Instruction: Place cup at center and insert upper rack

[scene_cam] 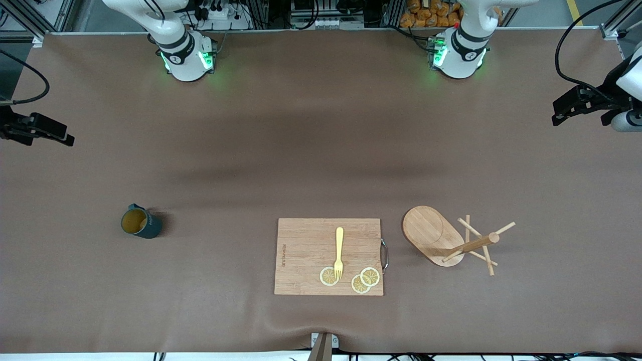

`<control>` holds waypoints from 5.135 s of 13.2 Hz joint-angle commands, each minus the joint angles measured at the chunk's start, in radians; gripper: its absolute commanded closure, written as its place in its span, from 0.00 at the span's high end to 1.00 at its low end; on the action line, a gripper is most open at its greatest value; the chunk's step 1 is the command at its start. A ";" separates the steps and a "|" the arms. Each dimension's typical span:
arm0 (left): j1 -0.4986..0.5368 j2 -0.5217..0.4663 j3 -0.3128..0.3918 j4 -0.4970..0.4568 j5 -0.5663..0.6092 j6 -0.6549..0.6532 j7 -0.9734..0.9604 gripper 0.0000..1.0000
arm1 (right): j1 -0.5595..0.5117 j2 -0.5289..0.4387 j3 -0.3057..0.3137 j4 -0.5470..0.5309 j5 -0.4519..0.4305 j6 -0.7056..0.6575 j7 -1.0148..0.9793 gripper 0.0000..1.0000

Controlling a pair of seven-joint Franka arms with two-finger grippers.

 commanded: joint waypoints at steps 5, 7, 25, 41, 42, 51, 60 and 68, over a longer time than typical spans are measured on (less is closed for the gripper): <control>-0.004 0.004 -0.005 0.011 -0.013 -0.018 0.010 1.00 | -0.034 -0.042 0.017 -0.042 0.005 0.003 -0.012 1.00; -0.009 0.004 -0.005 0.012 -0.013 -0.018 0.008 1.00 | -0.034 -0.042 0.017 -0.042 0.005 0.003 -0.012 1.00; -0.009 0.007 -0.013 0.023 -0.042 -0.030 -0.011 1.00 | 0.013 0.366 0.017 -0.124 0.003 0.451 -0.015 1.00; 0.003 0.033 -0.018 0.031 -0.036 -0.041 -0.038 1.00 | 0.041 0.555 0.017 -0.124 0.012 0.617 -0.012 0.77; 0.003 0.030 -0.014 0.032 -0.036 -0.041 -0.038 1.00 | 0.041 0.563 0.017 -0.124 0.012 0.615 -0.012 0.72; -0.007 0.020 -0.024 0.038 -0.016 -0.044 -0.036 1.00 | 0.041 0.566 0.019 -0.123 0.014 0.578 -0.012 0.00; -0.006 -0.003 -0.027 0.038 -0.005 -0.052 -0.030 1.00 | 0.044 0.517 0.147 -0.094 0.023 0.526 0.066 0.00; -0.001 -0.044 -0.027 0.037 0.009 -0.092 -0.013 1.00 | 0.277 0.492 0.206 -0.083 0.023 0.512 0.363 0.00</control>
